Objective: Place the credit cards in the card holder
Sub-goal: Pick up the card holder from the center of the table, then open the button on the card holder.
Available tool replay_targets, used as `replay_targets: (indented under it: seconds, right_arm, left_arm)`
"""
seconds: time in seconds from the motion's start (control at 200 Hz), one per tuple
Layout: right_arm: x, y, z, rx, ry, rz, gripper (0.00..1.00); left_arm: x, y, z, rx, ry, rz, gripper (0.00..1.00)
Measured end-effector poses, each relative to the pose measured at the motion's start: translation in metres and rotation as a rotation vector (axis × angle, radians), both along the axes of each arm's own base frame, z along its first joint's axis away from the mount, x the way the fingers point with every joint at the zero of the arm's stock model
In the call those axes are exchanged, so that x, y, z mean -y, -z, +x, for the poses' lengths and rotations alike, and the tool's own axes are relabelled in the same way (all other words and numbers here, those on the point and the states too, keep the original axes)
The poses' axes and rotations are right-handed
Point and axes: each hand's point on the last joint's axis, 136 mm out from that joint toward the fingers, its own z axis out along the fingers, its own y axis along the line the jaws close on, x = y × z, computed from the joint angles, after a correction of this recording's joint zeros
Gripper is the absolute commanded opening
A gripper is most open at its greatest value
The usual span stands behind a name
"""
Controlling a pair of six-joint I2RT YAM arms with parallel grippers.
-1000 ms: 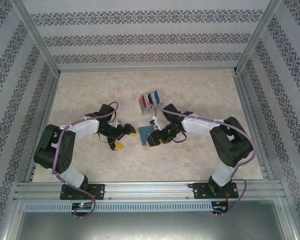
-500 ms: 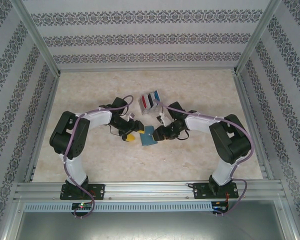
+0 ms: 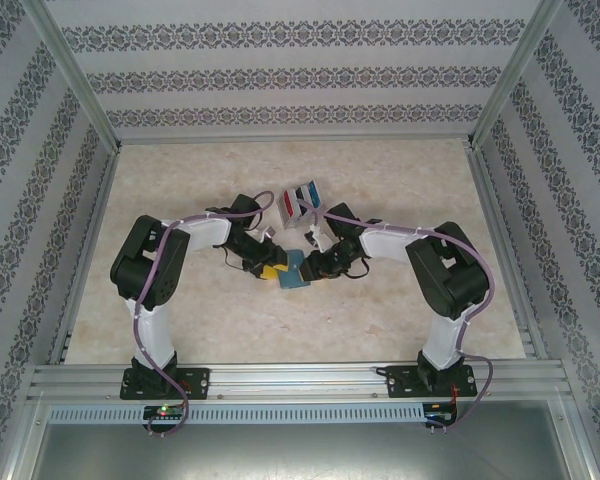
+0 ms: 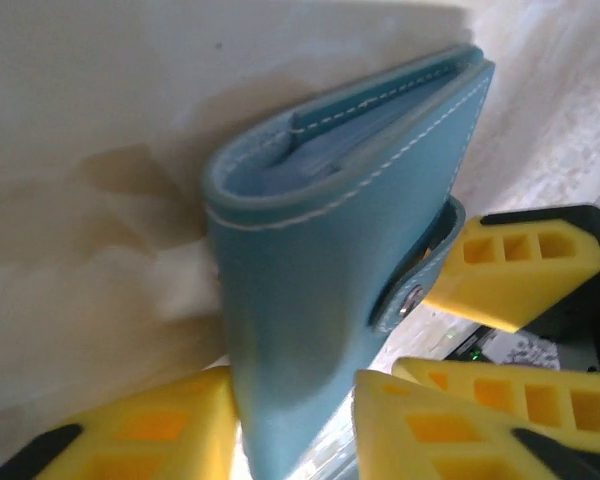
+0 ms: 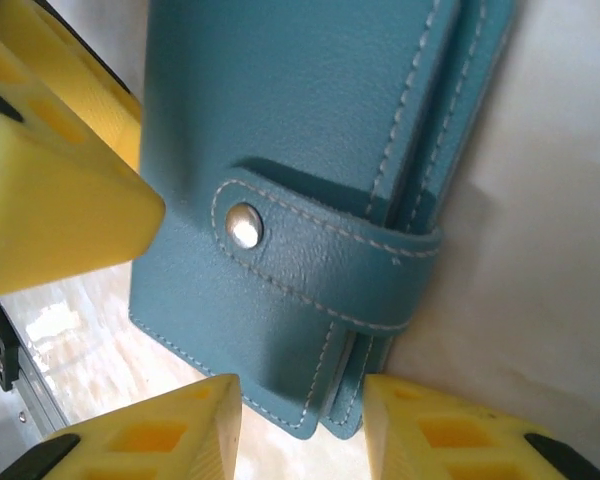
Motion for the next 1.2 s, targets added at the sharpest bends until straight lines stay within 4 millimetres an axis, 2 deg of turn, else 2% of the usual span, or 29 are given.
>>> replay_targets:
  seconds: [0.085, 0.185, 0.31, 0.395, 0.54, 0.614, 0.694, 0.829, 0.889, 0.954, 1.034, 1.089, 1.204]
  right_arm:
    - [-0.002, 0.001, 0.000, 0.000, -0.006, -0.001, 0.36]
    - [-0.001, 0.002, 0.000, 0.013, -0.003, -0.020, 0.36]
    - [0.008, -0.003, 0.005, 0.090, 0.031, -0.071, 0.42]
    - [0.021, -0.014, 0.010, 0.151, 0.086, -0.122, 0.47]
    - [0.050, -0.042, 0.037, 0.264, 0.236, -0.200, 0.55]
    - [0.063, -0.059, 0.054, 0.309, 0.299, -0.208, 0.55]
    - [0.073, -0.078, 0.081, 0.351, 0.367, -0.206, 0.54]
    - [0.079, -0.105, 0.128, 0.415, 0.426, -0.181, 0.52]
    - [0.075, -0.108, 0.137, 0.422, 0.414, -0.157, 0.48]
    - [0.066, -0.104, 0.131, 0.397, 0.371, -0.128, 0.46]
    - [0.052, -0.092, 0.109, 0.354, 0.294, -0.109, 0.47]
    - [0.042, -0.078, 0.083, 0.318, 0.230, -0.107, 0.47]
    - [0.021, -0.046, 0.016, 0.204, 0.092, -0.119, 0.46]
  left_arm:
    - [0.001, -0.001, 0.000, -0.001, 0.003, -0.006, 0.21]
    - [0.002, -0.001, -0.001, 0.000, 0.005, -0.007, 0.17]
    - [0.004, -0.003, 0.000, 0.011, 0.017, -0.014, 0.00]
    - [0.006, -0.005, -0.001, 0.024, 0.035, -0.022, 0.00]
    - [0.005, -0.006, -0.006, 0.024, 0.071, -0.023, 0.00]
    - [0.004, -0.005, -0.009, 0.025, 0.097, -0.019, 0.00]
    - [0.003, -0.003, -0.013, 0.022, 0.117, -0.015, 0.00]
    - [0.002, -0.002, -0.017, 0.021, 0.141, -0.019, 0.00]
    - [0.001, -0.002, -0.020, 0.019, 0.151, -0.018, 0.00]
    - [0.001, -0.002, -0.021, 0.010, 0.162, -0.024, 0.00]
    - [0.004, -0.002, -0.023, -0.009, 0.171, -0.046, 0.00]
    - [0.006, -0.004, -0.025, -0.020, 0.175, -0.065, 0.00]
    - [0.007, -0.009, -0.029, -0.048, 0.175, -0.082, 0.00]
